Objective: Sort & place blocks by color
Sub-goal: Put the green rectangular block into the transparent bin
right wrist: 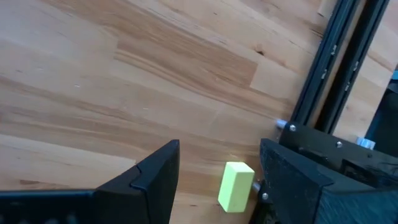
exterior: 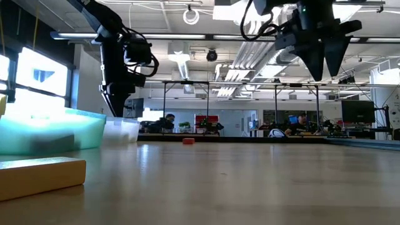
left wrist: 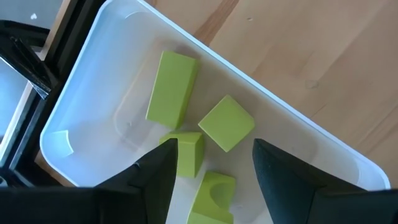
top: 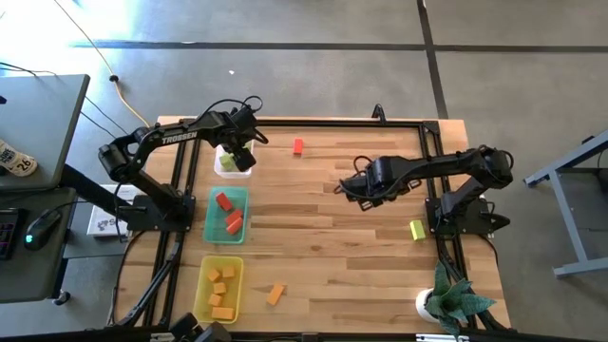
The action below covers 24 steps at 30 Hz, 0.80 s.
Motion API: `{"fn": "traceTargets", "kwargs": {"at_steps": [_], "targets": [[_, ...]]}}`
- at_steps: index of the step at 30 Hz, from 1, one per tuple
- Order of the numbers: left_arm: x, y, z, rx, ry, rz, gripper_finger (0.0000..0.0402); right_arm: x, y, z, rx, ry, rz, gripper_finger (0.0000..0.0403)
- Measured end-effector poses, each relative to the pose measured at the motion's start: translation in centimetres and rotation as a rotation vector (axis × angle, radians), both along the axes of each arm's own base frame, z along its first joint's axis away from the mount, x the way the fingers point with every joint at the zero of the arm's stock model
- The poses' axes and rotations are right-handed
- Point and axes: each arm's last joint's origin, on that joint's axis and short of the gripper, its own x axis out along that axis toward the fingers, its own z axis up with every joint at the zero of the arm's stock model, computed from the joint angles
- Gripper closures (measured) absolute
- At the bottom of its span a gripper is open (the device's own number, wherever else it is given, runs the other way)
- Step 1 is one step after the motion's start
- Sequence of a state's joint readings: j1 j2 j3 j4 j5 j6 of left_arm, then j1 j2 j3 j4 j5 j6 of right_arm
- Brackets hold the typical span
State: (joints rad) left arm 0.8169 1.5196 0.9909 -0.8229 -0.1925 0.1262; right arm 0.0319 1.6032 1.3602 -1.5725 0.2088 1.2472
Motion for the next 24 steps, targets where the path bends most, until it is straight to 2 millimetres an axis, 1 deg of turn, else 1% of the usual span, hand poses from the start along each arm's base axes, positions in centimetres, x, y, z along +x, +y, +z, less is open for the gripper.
{"fn": "traceTargets", "kwargs": {"at_steps": [7, 9, 11, 14, 16, 24], "targets": [[0.0, 0.0, 0.0, 0.000, 0.002, -0.008, 0.0206, 0.0, 0.2, 0.0, -0.020, -0.002, 0.010, 0.0194], [0.0, 0.0, 0.0, 0.001, 0.002, -0.008, 0.0206, -0.3, 0.2, -0.4, -0.023, 0.014, 0.011, 0.0194], [0.0, 0.0, 0.0, 0.003, 0.000, -0.008, 0.0206, -1.0, 0.2, -1.2, 0.002, 0.049, 0.002, 0.0194], [0.0, 0.0, 0.0, 0.005, 0.000, -0.007, 0.0206, -2.6, 0.5, -2.6, 0.049, 0.109, -0.031, 0.0194], [0.0, 0.0, 0.0, 0.006, -0.001, -0.007, 0.0206, -3.4, 0.8, -3.3, 0.068, 0.123, -0.048, 0.0194], [0.1, 0.1, 0.0, 0.010, -0.006, -0.008, 0.0206, -5.7, 1.6, -4.5, 0.132, 0.037, -0.102, 0.0194]]}}
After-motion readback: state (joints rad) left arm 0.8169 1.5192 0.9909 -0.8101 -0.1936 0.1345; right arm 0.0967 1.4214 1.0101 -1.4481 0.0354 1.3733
